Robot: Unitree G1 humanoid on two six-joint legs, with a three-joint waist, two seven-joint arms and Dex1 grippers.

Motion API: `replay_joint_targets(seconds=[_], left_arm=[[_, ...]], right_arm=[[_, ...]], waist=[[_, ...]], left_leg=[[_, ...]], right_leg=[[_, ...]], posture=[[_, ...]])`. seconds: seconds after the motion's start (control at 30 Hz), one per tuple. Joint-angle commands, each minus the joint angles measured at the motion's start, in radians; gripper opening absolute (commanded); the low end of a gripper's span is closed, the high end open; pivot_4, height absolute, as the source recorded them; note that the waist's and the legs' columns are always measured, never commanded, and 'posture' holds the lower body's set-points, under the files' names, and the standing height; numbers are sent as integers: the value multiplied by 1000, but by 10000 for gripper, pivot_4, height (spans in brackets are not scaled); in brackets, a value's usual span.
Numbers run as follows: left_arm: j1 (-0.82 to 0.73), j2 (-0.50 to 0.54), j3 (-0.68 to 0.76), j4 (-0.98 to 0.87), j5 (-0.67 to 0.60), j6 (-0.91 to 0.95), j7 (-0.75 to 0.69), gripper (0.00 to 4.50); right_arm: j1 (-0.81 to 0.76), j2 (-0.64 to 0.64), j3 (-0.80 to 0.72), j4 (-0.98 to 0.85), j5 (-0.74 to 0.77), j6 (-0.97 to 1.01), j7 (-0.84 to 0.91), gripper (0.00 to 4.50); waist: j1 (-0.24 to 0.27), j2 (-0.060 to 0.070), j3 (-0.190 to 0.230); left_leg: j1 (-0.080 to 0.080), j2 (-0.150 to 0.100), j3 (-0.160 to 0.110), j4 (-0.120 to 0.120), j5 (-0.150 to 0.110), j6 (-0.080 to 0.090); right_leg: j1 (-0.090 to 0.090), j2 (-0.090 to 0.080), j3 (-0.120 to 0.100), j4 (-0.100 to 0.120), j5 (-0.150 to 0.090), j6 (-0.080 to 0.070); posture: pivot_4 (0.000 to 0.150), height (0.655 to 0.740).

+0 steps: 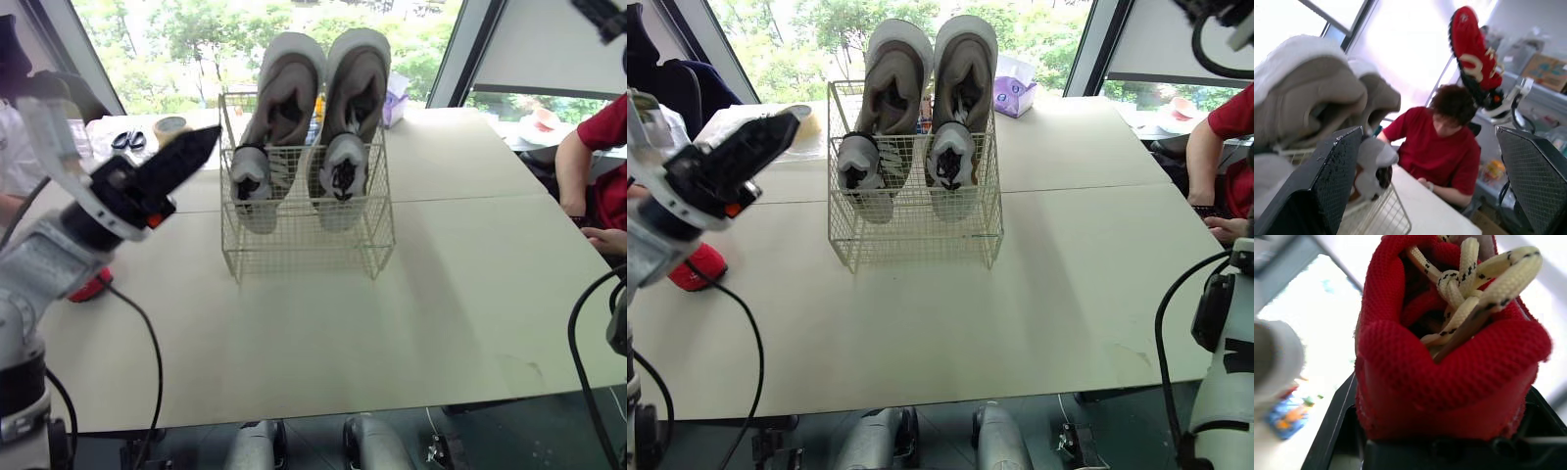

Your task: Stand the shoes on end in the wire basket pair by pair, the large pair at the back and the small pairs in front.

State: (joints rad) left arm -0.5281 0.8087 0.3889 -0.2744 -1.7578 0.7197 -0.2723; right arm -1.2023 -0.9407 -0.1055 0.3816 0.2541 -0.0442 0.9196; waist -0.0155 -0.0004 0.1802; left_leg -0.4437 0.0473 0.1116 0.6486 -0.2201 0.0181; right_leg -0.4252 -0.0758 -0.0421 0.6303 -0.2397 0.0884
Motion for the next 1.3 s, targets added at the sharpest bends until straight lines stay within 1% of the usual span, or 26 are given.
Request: replay_joint_targets(seconds=[0.03, 0.1, 0.2, 0.37, 0.5, 0.6, 0.67, 0.77, 0.83, 0.9, 0.93, 1.03, 1.1, 1.17, 1.23, 1.3], left_arm=[[-105, 8, 11, 67, -4, 21, -55, 45000], [-171, 34, -8, 131, -14, 83, -89, 45000], [-242, 80, -24, 235, -7, 185, -172, 45000], [-365, 104, -84, 351, 117, 279, -302, 45000], [-449, 77, -130, 418, 236, 306, -400, 45000], [-507, 16, -182, 464, 326, 314, -460, 45000], [-533, -24, -190, 492, 356, 324, -485, 45000], [-564, -74, -175, 525, 363, 362, -506, 45000], [-567, -88, -178, 528, 395, 372, -526, 39682], [-571, -96, -169, 535, 410, 385, -538, 32127], [-574, -99, -163, 541, 413, 391, -543, 26743], [-572, -107, -131, 548, 408, 404, -545, 12535], [-560, -115, -106, 543, 398, 413, -540, 4345], [-537, -129, -79, 525, 387, 411, -512, 4345], [-463, -180, 8, 437, 290, 378, -404, 3852], [-400, -241, 77, 338, 193, 330, -284, 3852]], right_arm=[[-64, 21, 39, -164, 75, 81, 116, 22869], [-44, 43, 99, -226, 46, 46, 181, 22869], [-44, 70, 134, -225, 26, -11, 243, 22869], [-77, 142, 162, -213, 27, -66, 291, 22869], [-74, 186, 171, -219, 23, -87, 311, 22869], [-68, 218, 177, -229, 33, -102, 322, 22869], [-65, 231, 183, -231, 27, -110, 329, 22869], [-54, 239, 192, -235, 13, -122, 338, 22869], [-51, 242, 192, -241, 7, -121, 340, 22869], [-51, 243, 190, -248, 3, -119, 341, 22869], [-51, 244, 187, -251, 1, -119, 338, 22869], [-45, 242, 179, -259, -10, -118, 326, 22869], [-38, 238, 176, -265, -15, -111, 320, 22869], [-23, 231, 165, -279, -11, -80, 308, 22869], [45, 206, 75, -332, 78, 144, 216, 32876], [118, 210, -25, -399, 179, 343, 97, 40828]], waist=[[2, 0, 0], [5, 0, 0], [5, -1, 0], [4, -2, 1], [2, -1, 1], [4, -2, 1], [5, -2, 1], [2, -2, 1], [2, -2, 1], [-1, -2, 1], [-1, -2, 1], [-1, -2, 1], [0, -2, 1], [1, -2, 1], [4, -2, 1], [7, -3, 1]], left_leg=[[0, 0, 1, 0, 0, 0], [-1, 0, 1, 0, 0, 0], [-1, -1, 1, 1, 0, 0], [-1, -4, 2, 2, 0, 0], [-1, -4, 2, 1, 4, -6], [-1, -4, 2, 1, 4, -6], [-1, -4, 3, 2, 4, -7], [-1, -4, 4, 2, 4, -7], [-1, -4, 2, 2, 4, -7], [-1, -4, 2, 2, 4, -7], [-1, -3, 2, 2, 4, -7], [-1, -3, 2, 2, 4, -7], [-1, -3, 2, 2, 4, -7], [-1, -3, 2, 2, 4, -7], [-1, -2, 2, 2, 4, -7], [-1, -1, 0, 3, 4, -7]], right_leg=[[0, -1, 0, 1, 0, 0], [-1, -2, 0, 1, 0, 0], [-1, -2, -1, 1, 0, 0], [-1, -3, -1, 1, 0, 0], [-1, -3, -1, 2, 0, 1], [-1, -3, -1, 2, 0, 1], [-1, -3, -1, 2, 0, 1], [-1, -3, -1, 3, 0, 1], [-1, -3, -1, 3, 0, 1], [-2, -3, -1, 3, 0, 1], [-2, -3, -1, 3, 0, 1], [-2, -3, -1, 4, 0, 1], [-2, -3, -1, 4, 0, 1], [-2, -3, -1, 4, 0, 1], [-2, -4, -1, 4, 0, 1], [-1, -5, -1, 4, 0, 1]], posture=[[1500, 7351], [1500, 7351], [1500, 7351], [1500, 7351], [1500, 7351], [1500, 7351], [1500, 7351], [1500, 7351], [1500, 7351], [1500, 7351], [1500, 7351], [1500, 7351], [1500, 7351], [1500, 7351], [1500, 7351], [1500, 7351]])
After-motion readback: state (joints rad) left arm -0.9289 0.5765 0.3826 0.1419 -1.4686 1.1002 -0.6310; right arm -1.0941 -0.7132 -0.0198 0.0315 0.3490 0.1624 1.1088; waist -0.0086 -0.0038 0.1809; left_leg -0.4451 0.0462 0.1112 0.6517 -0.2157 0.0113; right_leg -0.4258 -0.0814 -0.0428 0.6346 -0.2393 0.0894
